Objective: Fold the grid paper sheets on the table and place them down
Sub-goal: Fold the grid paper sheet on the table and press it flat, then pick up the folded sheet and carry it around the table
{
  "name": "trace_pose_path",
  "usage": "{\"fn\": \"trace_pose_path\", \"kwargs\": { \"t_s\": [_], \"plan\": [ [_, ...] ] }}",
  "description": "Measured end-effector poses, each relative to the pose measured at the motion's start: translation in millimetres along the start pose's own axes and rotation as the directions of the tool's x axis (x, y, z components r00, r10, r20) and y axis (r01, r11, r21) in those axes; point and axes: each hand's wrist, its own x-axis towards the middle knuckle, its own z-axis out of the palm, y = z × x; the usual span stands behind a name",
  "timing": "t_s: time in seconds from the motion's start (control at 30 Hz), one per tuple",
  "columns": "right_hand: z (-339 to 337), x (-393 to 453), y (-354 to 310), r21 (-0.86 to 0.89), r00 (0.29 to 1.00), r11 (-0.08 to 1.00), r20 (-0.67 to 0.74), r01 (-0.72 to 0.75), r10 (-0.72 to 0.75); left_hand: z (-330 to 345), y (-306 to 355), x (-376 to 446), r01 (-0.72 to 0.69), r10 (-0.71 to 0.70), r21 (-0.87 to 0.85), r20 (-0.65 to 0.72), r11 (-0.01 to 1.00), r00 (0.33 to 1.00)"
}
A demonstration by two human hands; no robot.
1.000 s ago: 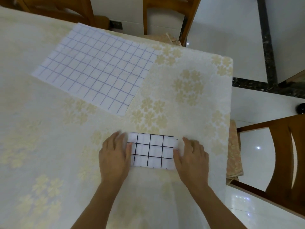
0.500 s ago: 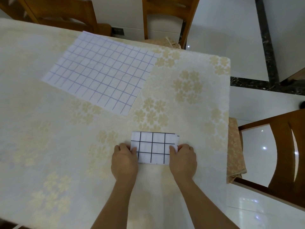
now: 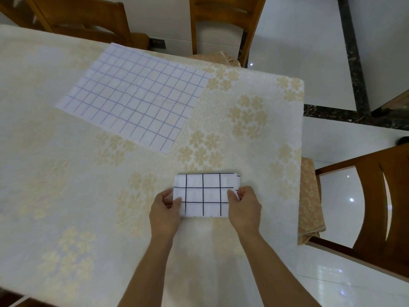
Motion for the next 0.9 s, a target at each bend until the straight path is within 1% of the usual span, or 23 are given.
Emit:
{"fn": "trace_pose_path", "kwargs": {
  "t_s": [0.07,0.13,0.17,0.23,0.3,0.37,0.43,0.5,0.57,0.7,0.8,0.9],
  "plan": [
    [-12.1,-1.3,-4.9,0.121,0.999,0.992,0.028,0.017,-0.021,-7.1,1.9,-5.8,0.035,-0.030,-0.075,0.075,0.997,0.997],
    [-23.8,-2.4,-8.5,0.231,0.994,0.972,0.092,0.031,-0.054,-14.3,8.3,-13.6,0.082,-0.060,-0.169,0.132,0.982,0.989],
    [-30.0,-2.4,-10.0,0.261,0.989,0.965,0.133,0.034,-0.070,-16.9,11.5,-16.7,0.109,-0.075,-0.216,0.158,0.970,0.985],
    [-44.8,-7.0,-16.1,0.312,0.972,0.948,0.198,0.059,-0.125,-21.5,17.5,-23.8,0.117,-0.067,-0.262,0.190,0.958,0.979],
    [-61.6,-15.1,-23.3,0.374,0.949,0.921,0.234,0.111,-0.210,-23.5,23.7,-31.9,0.066,-0.018,-0.266,0.178,0.962,0.984],
    [-76.5,-21.5,-27.8,0.402,0.937,0.902,0.226,0.159,-0.266,-23.9,29.7,-41.4,-0.046,0.077,-0.218,0.135,0.975,0.988],
    [-89.2,-28.5,-30.7,0.438,0.935,0.885,0.221,0.159,-0.277,-24.8,40.8,-56.0,-0.170,0.187,-0.159,0.094,0.972,0.978],
    [-98.9,-36.1,-32.3,0.440,0.936,0.880,0.201,0.178,-0.290,-24.8,49.3,-68.7,-0.267,0.276,-0.119,0.070,0.956,0.959],
    [-107.1,-44.5,-33.2,0.400,0.933,0.884,0.153,0.243,-0.325,-25.1,55.1,-79.2,-0.320,0.326,-0.108,0.044,0.941,0.944],
    [-119.6,-62.9,-28.8,0.300,0.915,0.882,0.061,0.364,-0.399,-22.9,59.6,-100.3,-0.360,0.365,-0.118,0.024,0.925,0.931],
    [-127.0,-68.6,-20.5,0.237,0.892,0.865,-0.015,0.443,-0.452,-18.4,59.0,-112.7,-0.395,0.396,-0.072,0.008,0.916,0.918],
    [-134.5,-73.4,-9.3,0.186,0.873,0.854,-0.047,0.486,-0.486,-15.6,55.6,-123.5,-0.360,0.363,-0.070,0.042,0.930,0.931]
  ]
}}
